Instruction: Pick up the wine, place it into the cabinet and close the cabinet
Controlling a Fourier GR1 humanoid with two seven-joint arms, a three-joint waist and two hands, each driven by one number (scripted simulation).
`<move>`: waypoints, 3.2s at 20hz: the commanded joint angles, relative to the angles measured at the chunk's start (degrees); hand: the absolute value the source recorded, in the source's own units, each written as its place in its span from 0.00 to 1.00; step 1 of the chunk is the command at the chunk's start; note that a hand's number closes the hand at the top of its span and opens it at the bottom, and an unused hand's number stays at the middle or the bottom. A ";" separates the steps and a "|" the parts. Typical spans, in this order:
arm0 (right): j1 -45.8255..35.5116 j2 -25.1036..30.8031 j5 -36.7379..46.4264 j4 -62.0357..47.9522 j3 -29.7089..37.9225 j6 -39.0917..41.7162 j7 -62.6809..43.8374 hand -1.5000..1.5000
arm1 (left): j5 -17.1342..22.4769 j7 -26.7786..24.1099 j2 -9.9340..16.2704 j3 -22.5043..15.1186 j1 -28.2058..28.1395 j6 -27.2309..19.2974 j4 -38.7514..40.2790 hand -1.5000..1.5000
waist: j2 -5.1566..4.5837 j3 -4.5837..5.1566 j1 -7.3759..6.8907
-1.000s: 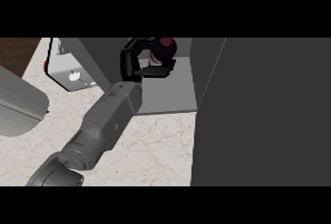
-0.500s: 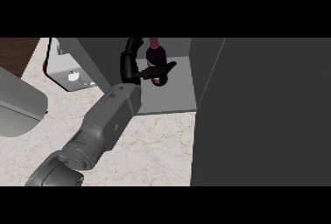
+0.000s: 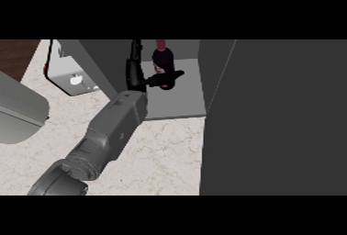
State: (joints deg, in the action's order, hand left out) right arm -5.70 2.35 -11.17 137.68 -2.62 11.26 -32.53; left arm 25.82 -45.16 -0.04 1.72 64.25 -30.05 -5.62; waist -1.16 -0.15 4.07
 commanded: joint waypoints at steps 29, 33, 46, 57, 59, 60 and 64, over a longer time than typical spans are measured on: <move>-2.38 -0.72 0.53 2.62 -3.46 -2.62 -4.01 0.00 | 3.45 -6.21 0.04 0.54 -6.39 14.22 -1.65 0.00 | 0.39 0.25 -0.23; -1.33 0.64 -2.46 7.85 -2.83 -3.23 -8.20 0.00 | 5.27 -6.94 0.04 -1.19 -7.59 15.00 -2.73 0.00 | 0.78 0.24 -0.13; -1.85 -0.06 1.11 4.66 -2.59 -4.53 -5.31 0.00 | 18.02 -3.03 0.04 -22.14 -20.57 9.47 -22.19 0.00 | 1.38 0.19 -1.69; 1.82 0.93 1.52 9.48 -2.98 -5.47 -6.92 0.00 | 17.37 1.05 0.04 -42.43 -36.53 -13.50 -54.18 0.00 | 1.70 0.14 -4.03; 1.71 0.64 2.69 8.54 -3.72 -5.68 -6.22 0.00 | 17.27 0.02 0.04 -44.48 -39.25 -13.41 -56.58 0.00 | 1.43 0.16 -3.85; 9.49 0.95 -0.27 8.97 -1.66 -2.02 -0.33 0.00 | 14.56 2.15 0.24 -42.35 -38.92 -14.17 -57.92 0.00 | 1.47 0.09 -3.91; 3.39 2.24 -2.87 5.30 2.01 -2.97 -1.88 0.00 | 12.04 7.26 2.71 -46.44 -44.31 -18.49 -72.19 0.00 | 1.47 0.10 -4.37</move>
State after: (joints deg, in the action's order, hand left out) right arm -3.46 3.68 -9.42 139.07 -3.31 7.76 -33.46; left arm 40.68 -41.26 1.38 -41.60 23.64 -43.29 -67.28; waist 0.31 -0.02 0.00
